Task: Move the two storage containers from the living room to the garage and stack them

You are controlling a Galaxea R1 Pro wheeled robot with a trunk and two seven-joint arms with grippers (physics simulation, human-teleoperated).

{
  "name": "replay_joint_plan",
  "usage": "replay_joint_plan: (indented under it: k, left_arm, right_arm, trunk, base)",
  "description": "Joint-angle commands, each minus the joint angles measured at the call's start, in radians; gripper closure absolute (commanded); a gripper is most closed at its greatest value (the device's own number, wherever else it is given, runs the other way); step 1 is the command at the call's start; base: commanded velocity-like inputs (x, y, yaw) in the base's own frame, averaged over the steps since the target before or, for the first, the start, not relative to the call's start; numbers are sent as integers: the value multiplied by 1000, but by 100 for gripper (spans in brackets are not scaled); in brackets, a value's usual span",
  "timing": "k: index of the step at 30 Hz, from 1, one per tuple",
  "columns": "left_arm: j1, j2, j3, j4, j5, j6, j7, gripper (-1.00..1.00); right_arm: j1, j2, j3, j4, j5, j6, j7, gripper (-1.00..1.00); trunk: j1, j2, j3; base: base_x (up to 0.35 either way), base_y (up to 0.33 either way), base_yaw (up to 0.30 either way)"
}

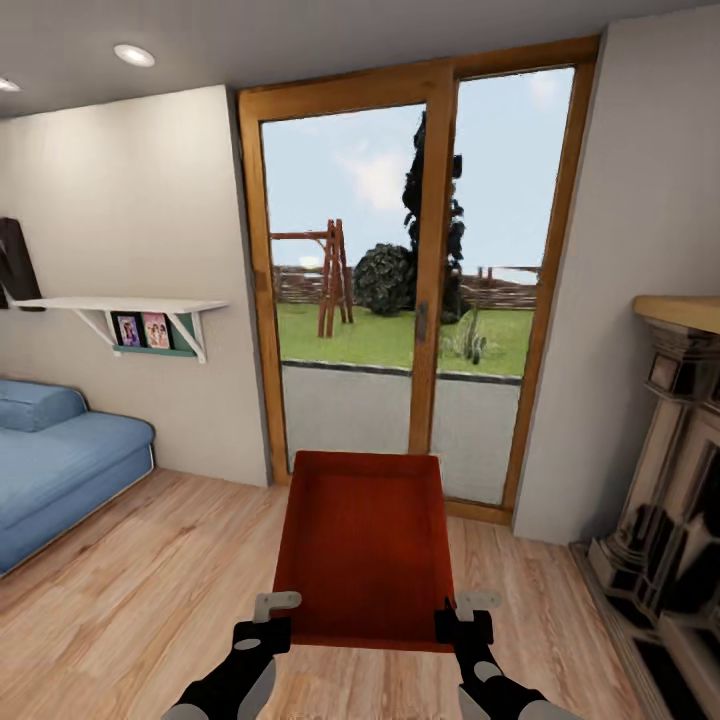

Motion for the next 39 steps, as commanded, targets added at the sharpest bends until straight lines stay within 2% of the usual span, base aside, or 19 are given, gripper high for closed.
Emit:
replay_joint_plan:
  k: [1, 19, 32, 39]
  left_arm:
    - [0, 0, -9, 3, 23, 3, 4, 100]
    - [0, 0, -9, 3, 24, 3, 4, 100]
    - [0, 0, -9, 3, 24, 3, 4, 100]
    - [0, 0, -9, 3, 24, 3, 4, 100]
  right_arm:
    - [-1, 0, -10, -41, 20, -9, -3, 100]
    - [-1, 0, -10, -41, 20, -10, -3, 100]
    - [-1, 0, -10, -41, 20, -9, -3, 100]
    - [-1, 0, -10, -41, 20, -10, -3, 100]
  trunk:
    - [0, -1, -1]
    - [0, -1, -1]
    - [0, -1, -1]
    - [0, -1, -1]
  base:
    - [-297, -138, 277]
    - [-302, -121, 277]
    - [-302, -16, 277]
    - [-74, 0, 277]
